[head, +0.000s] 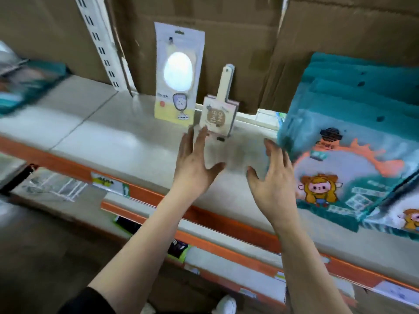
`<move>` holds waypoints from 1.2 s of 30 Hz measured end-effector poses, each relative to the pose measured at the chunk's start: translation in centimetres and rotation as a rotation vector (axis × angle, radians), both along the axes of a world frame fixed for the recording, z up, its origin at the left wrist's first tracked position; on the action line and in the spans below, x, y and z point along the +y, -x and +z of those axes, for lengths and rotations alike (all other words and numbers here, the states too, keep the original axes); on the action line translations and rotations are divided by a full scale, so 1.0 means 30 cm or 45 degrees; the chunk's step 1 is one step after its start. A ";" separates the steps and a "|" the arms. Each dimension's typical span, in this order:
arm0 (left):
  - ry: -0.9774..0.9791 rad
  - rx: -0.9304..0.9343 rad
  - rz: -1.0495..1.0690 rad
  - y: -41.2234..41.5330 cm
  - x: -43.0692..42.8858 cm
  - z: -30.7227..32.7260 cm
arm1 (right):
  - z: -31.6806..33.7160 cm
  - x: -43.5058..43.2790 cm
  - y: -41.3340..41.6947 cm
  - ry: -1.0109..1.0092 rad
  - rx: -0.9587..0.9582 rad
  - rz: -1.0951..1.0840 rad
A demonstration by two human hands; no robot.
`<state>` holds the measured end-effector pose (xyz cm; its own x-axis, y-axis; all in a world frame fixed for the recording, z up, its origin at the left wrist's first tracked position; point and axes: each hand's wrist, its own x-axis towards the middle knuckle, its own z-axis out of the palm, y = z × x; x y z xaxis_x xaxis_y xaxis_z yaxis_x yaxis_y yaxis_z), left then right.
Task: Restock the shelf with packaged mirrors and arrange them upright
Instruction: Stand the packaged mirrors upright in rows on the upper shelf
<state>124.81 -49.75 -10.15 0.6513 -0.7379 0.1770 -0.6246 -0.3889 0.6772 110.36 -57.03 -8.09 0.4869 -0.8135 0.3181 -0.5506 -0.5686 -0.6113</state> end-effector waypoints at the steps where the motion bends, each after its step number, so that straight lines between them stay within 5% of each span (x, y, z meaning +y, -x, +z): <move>1: -0.052 -0.013 0.059 -0.051 0.048 -0.002 | -0.002 0.027 -0.052 -0.032 0.101 0.072; 7: -0.170 -0.019 0.313 -0.322 0.365 -0.009 | -0.025 0.175 -0.327 -0.218 0.547 0.236; 25: -0.033 0.180 0.867 -0.987 1.402 -0.017 | -0.020 0.869 -1.214 -0.088 0.439 0.783; 36: -0.006 0.209 1.029 -1.212 1.634 -0.060 | -0.045 1.062 -1.584 -0.102 0.347 0.886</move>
